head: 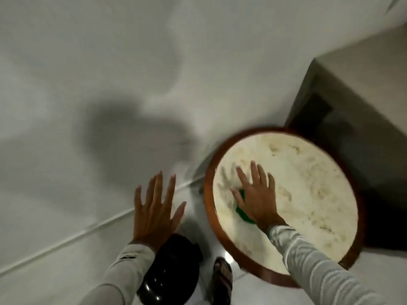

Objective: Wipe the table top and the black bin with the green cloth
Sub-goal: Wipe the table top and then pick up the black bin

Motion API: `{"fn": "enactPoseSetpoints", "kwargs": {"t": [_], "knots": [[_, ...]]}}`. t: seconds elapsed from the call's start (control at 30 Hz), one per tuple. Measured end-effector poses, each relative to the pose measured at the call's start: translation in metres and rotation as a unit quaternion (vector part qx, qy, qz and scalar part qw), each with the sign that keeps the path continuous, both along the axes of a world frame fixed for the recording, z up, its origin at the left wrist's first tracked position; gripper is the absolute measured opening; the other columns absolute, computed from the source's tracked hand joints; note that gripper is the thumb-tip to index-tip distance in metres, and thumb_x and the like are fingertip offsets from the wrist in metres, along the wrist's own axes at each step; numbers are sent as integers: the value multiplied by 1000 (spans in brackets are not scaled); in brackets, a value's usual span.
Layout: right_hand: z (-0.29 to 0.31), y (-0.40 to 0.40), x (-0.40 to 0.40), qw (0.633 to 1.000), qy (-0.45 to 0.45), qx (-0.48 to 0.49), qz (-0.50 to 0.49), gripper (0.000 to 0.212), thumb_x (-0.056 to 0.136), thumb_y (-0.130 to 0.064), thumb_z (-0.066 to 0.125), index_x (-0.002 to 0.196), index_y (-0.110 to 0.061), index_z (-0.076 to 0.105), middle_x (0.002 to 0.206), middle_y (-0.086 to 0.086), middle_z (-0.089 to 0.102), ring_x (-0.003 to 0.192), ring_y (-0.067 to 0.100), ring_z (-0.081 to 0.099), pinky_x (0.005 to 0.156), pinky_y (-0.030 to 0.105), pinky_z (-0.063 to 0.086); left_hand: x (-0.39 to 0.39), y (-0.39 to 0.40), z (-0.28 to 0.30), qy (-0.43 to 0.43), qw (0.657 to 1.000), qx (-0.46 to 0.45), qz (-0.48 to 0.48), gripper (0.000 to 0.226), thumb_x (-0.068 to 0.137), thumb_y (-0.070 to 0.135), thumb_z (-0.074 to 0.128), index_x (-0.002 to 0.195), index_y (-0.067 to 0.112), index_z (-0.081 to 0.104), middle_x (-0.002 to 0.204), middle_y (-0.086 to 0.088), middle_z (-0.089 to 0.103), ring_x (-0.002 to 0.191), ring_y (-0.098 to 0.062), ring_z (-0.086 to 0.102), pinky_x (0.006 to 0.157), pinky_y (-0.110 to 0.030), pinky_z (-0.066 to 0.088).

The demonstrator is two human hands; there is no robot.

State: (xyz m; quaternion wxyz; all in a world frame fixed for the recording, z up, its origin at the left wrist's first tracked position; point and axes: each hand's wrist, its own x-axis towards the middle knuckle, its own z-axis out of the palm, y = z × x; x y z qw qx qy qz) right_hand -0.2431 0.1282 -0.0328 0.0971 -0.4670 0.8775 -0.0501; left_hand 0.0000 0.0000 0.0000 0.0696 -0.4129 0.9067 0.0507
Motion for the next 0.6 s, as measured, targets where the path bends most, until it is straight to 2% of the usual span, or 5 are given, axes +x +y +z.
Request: {"fn": "enactPoseSetpoints", "kwargs": {"t": [0.1,0.17,0.33,0.47,0.6], "knots": [[-97,26,-6,994,-61,79,-49,73,101,-67,43,164,-31,32,177,21,15,163,43,21,129,61,24,-3,23,-110,-63,996,53,-35,74,98,59,42,153,12,56,156,-26,57,135,-44,65,107,-67,53],[-111,36,-6,995,-72,16,-74,76,97,-69,45,160,-26,43,175,24,19,160,45,28,127,58,28,-2,36,-144,-93,989,102,-45,76,98,60,36,155,13,54,158,-26,55,140,-44,62,111,-67,51],[-189,41,-8,983,-16,-137,-118,58,90,-47,66,142,-23,60,167,24,33,148,40,36,121,54,33,-3,51,-298,-212,943,232,-110,74,105,65,37,168,27,23,180,-15,15,168,-35,12,135,-57,12],[-221,43,-9,961,-23,-249,-122,44,87,-32,75,130,-24,67,155,22,46,145,36,49,119,49,45,-6,49,-372,-255,905,288,-183,64,93,72,56,134,25,65,154,-11,57,149,-34,47,128,-51,28],[-206,45,-2,973,-54,-194,-115,58,92,-55,68,145,-31,58,159,8,54,147,26,53,126,47,42,32,40,-379,-166,925,300,-166,61,89,74,56,115,21,71,129,-5,73,133,-29,61,120,-41,35]]}}
